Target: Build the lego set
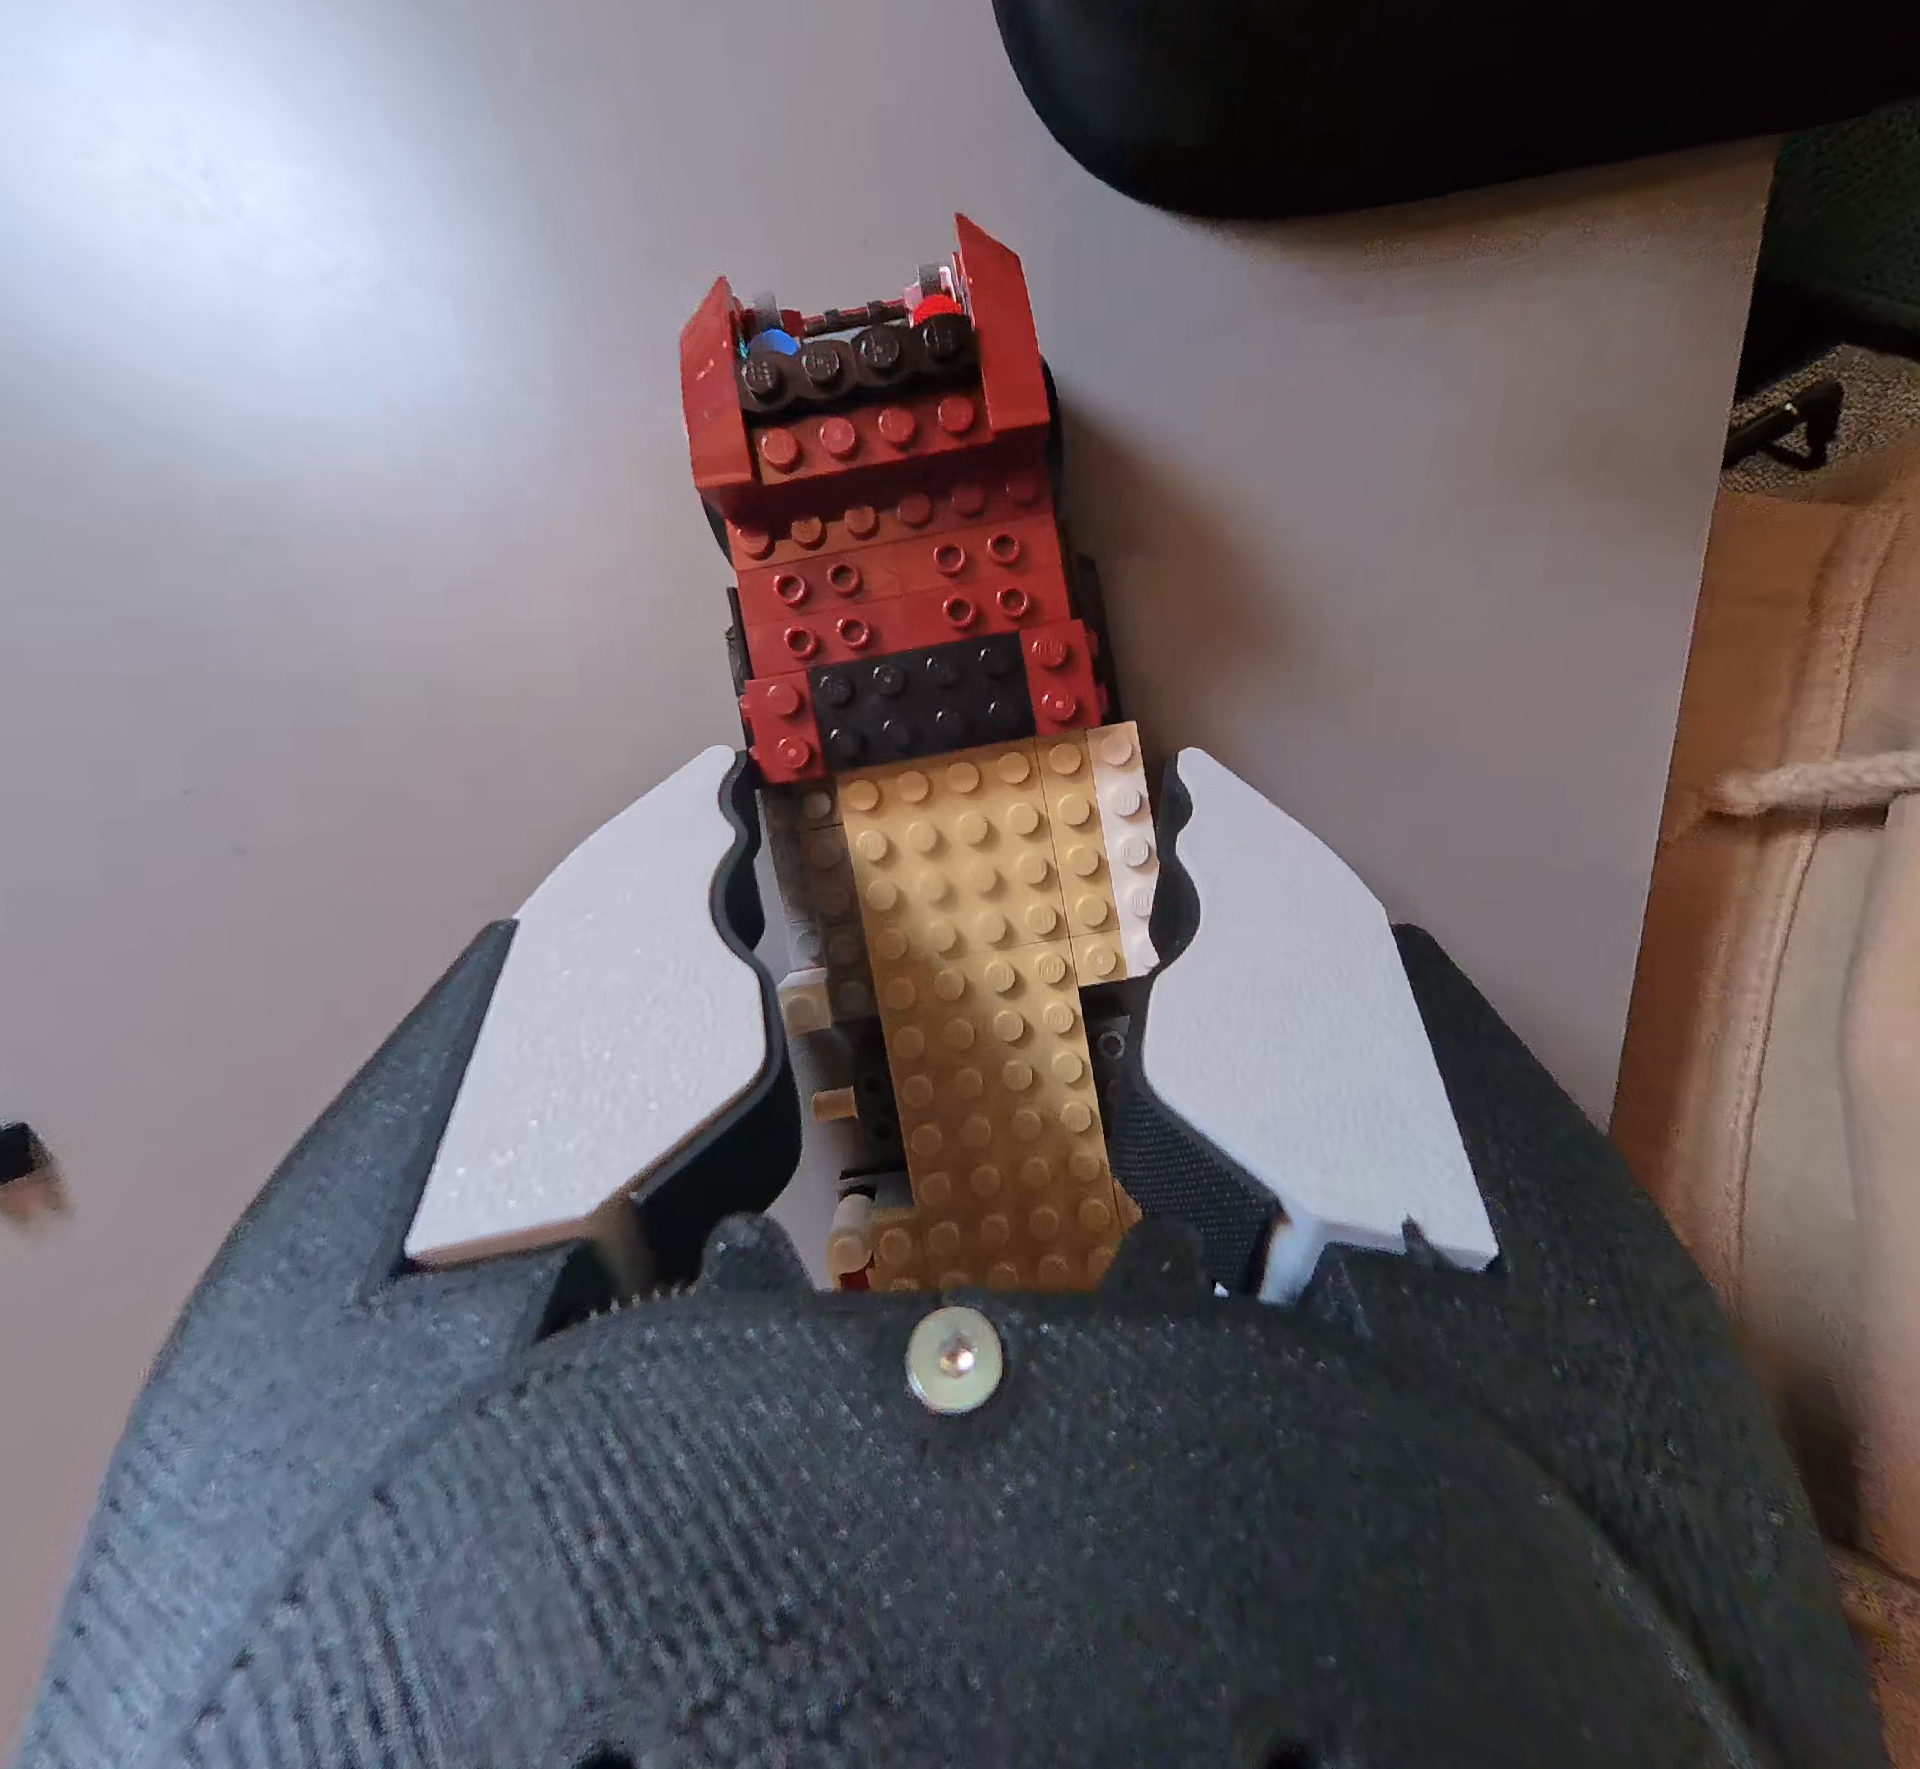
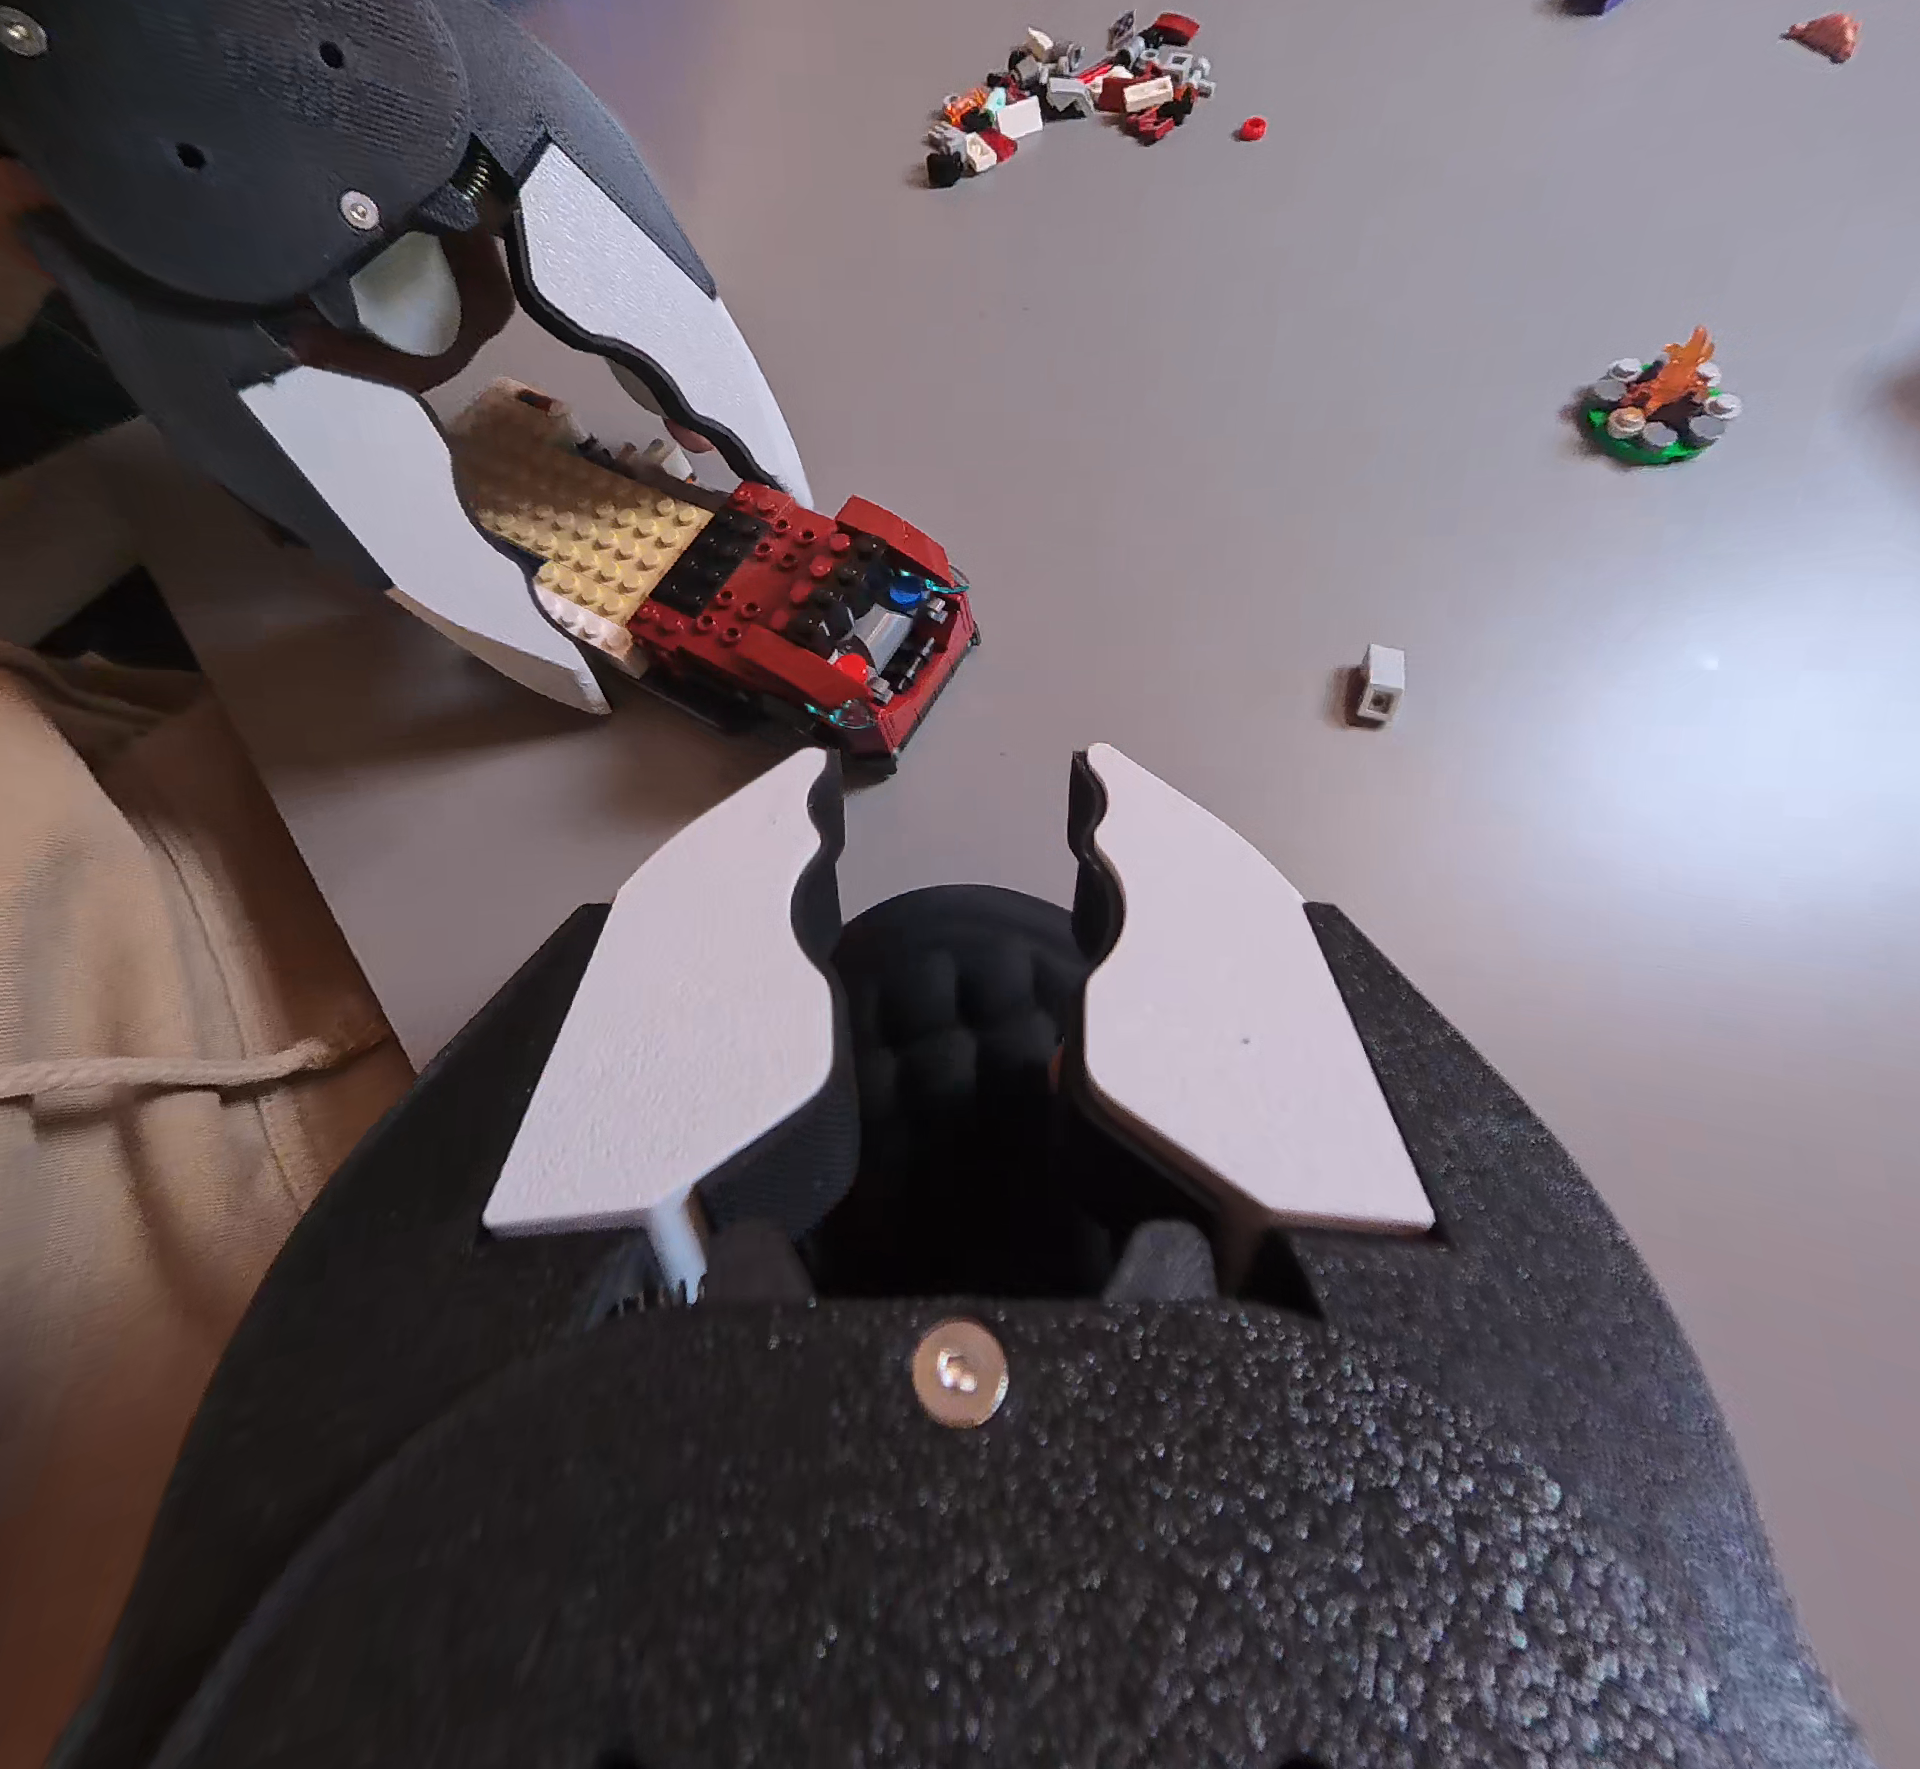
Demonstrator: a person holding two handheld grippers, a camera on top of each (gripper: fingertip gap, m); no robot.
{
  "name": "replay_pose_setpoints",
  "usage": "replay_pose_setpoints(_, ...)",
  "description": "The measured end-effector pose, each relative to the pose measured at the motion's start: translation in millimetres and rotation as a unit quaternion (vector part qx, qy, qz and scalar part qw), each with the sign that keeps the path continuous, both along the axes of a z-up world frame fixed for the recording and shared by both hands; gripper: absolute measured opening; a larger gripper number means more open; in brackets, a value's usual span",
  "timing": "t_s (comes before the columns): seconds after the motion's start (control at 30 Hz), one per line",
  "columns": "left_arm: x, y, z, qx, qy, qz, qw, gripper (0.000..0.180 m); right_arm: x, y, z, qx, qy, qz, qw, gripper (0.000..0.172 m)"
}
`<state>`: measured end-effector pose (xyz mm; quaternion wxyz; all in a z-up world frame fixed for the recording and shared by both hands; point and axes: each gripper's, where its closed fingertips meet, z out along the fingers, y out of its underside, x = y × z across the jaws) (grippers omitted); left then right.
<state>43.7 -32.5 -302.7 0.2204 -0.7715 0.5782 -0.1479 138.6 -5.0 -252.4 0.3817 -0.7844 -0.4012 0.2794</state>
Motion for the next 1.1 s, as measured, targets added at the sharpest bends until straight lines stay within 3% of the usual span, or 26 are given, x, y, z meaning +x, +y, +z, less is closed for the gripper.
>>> replay_pose_setpoints(0.4, -8.7, -0.4, 6.5, 0.029, -0.014, -0.043, 0.999, 0.074, -10.1, 0.1, 0.0, -0.007, 0.008, 0.027, 1.000, 0.042)
replay_pose_setpoints(0.67, -17.2, 8.9, 33.2, 0.122, -0.085, -0.047, 0.988, 0.073, -25.4, -9.8, 11.1, -0.075, 0.073, 0.060, 0.993, 0.048)
replay_pose_setpoints(0.9, -31.5, 18.2, 56.0, 0.179, -0.112, -0.058, 0.976, 0.073, -61.2, -20.2, 35.5, -0.230, 0.201, 0.073, 0.949, 0.066)
replay_pose_setpoints(1.1, -39.4, 20.0, 58.4, 0.183, -0.123, -0.086, 0.972, 0.073, -94.1, -15.4, 35.1, -0.345, 0.229, 0.057, 0.908, 0.069)
